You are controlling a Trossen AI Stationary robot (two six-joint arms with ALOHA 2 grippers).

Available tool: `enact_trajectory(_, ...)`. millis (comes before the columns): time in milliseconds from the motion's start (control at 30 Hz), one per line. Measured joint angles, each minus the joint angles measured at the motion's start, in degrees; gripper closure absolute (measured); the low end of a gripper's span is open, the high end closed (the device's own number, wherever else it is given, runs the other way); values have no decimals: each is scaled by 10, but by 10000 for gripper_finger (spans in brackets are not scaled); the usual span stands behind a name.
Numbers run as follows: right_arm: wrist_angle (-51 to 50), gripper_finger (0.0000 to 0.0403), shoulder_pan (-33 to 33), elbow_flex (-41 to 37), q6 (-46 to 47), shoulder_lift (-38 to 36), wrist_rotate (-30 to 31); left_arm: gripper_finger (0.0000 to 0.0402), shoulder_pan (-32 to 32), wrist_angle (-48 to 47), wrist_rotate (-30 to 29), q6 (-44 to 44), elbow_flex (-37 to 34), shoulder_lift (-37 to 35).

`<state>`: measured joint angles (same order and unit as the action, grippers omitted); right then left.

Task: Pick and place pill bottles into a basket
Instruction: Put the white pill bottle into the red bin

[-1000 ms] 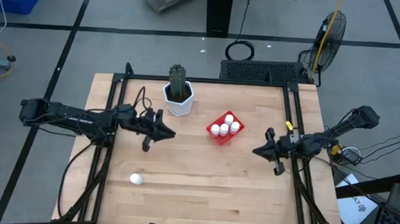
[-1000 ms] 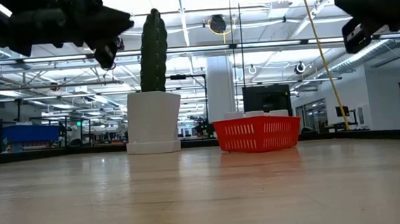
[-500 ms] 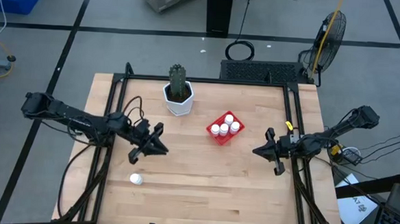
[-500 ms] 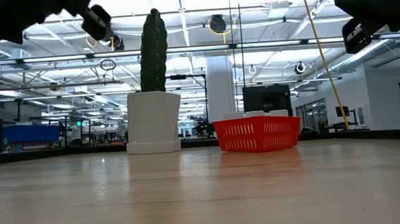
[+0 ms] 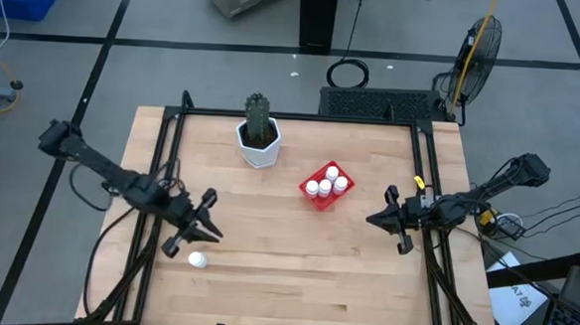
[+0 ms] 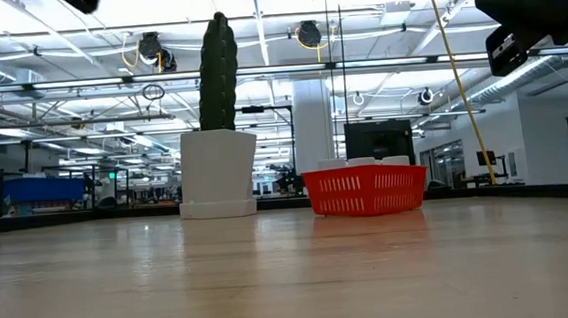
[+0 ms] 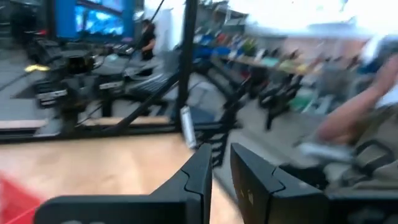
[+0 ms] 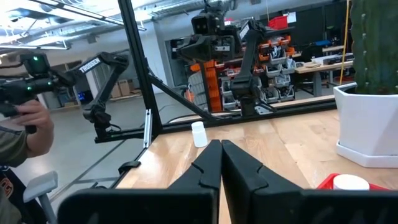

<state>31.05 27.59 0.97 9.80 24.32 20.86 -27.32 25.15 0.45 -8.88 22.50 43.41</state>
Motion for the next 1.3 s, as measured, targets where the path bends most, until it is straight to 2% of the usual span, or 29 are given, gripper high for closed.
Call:
enact_trajectory(133, 0, 399, 0, 0, 0, 0, 0, 339, -57, -161, -135, 13, 60, -23)
enact_trajectory(233, 0, 399, 0, 0, 0, 0, 0, 339, -91, -252, -204, 9, 105, -23)
enact_trajectory(333, 0, 399, 0, 0, 0, 0, 0, 339, -117, -372, -242, -39, 150, -22)
enact_trajectory(467, 0, 399, 0, 0, 0, 0, 0, 339, -150, -507, -282, -161, 178, -22)
enact_trajectory(600, 0, 399, 0, 0, 0, 0, 0, 339, -174, -598, -278, -243, 177, 2)
enact_trajectory(767, 0, 399, 0, 0, 0, 0, 0, 323, -197, -584, -241, -314, 177, 67)
enact_trajectory(867, 0, 398, 0, 0, 0, 0, 0, 281, -194, -587, -241, -333, 176, 109)
enact_trajectory(1033, 0, 399, 0, 0, 0, 0, 0, 178, -175, -613, -234, -361, 176, 156)
enact_trajectory(1167, 0, 399, 0, 0, 0, 0, 0, 108, -167, -639, -145, -408, 176, 171)
enact_trajectory(1300, 0, 399, 0, 0, 0, 0, 0, 77, -185, -665, -110, -458, 176, 173)
